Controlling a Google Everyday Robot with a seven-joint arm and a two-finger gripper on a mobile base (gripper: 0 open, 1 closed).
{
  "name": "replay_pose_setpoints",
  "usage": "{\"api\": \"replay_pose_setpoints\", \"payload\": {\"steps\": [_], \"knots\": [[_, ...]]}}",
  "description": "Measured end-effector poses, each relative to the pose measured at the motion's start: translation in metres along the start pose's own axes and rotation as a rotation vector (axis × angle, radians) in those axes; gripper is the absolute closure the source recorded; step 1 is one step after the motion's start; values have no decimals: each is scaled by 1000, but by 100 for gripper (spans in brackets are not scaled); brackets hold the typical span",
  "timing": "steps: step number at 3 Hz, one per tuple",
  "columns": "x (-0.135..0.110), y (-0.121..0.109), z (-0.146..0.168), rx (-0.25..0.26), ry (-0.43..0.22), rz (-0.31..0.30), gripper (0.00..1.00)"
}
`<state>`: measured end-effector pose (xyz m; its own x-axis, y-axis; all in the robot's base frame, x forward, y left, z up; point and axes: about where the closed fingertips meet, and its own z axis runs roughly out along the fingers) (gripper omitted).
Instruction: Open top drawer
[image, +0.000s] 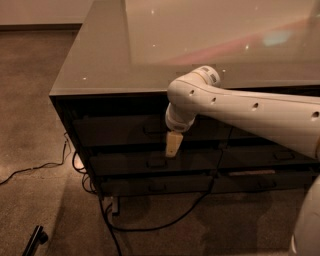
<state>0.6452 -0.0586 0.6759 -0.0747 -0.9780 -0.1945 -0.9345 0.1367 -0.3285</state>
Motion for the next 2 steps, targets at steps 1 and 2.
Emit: {"api": "replay_pose_setpoints", "payload": {"steps": [1, 2], "knots": [[-1, 3, 11, -5, 5, -34, 0], [1, 0, 35, -13, 33, -57, 0]]}}
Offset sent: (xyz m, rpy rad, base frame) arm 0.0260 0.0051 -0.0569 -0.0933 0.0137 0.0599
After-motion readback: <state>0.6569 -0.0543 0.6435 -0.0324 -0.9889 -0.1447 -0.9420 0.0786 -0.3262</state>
